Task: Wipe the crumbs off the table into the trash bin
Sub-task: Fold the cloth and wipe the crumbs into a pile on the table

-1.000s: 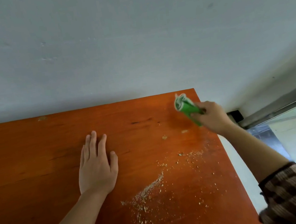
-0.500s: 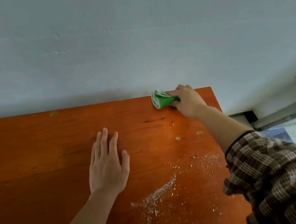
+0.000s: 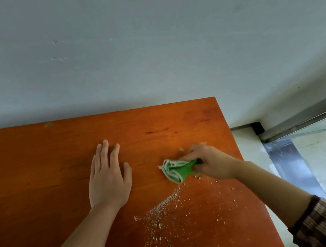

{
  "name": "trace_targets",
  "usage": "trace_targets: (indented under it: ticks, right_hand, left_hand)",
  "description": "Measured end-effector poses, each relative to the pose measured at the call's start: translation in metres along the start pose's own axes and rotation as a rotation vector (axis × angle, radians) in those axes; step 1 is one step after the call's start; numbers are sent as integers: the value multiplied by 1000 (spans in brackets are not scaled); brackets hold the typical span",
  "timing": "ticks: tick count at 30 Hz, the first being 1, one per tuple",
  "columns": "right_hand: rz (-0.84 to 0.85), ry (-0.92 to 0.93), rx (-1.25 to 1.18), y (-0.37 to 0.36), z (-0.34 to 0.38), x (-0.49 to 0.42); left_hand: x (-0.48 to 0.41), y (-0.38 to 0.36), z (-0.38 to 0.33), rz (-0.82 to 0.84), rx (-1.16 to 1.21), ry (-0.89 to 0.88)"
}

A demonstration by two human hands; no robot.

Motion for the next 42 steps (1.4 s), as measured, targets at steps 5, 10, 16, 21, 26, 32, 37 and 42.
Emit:
trace_targets:
  ticks: [5,10,16,21,26,32,37,42]
  right_hand:
    - [-396,-192,-163,64,-45,-24]
    - [-619,-490,142,82,-123,-34]
    - [-486,-416,132,71,-132,-6]
    - [-405,-412,136,45,-119,39]
    - [-320,-401,87,13,-89,76]
    - [-234,-486,61,-36,-57,120]
    - [-56,-443,-169,-36,-14,139]
    - [-544,-618,-380,9,-41,119]
  left_hand:
    - [0,-3,2,-11,8,5]
    - [0,-6,3,-15,-9,-1]
    - [0,-6,2,-12,-29,0]
    - [1,-6,1,15,-31,-11]
    - [-3,-5,9,150,48,-34]
    - [40,13,23,157,39,31]
    - [94,18,20,153,57,55]
    - [131,19,29,247,-26,55]
Point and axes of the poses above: each hand's wrist, its own x-axis away from the middle knuckle, its own y-axis out of the back of the hand, z = x × y, the point moved 5 cm from there along -x, towards the middle knuckle, and after that the axes turned 11 degrees about -z, right-handed, at the moved point
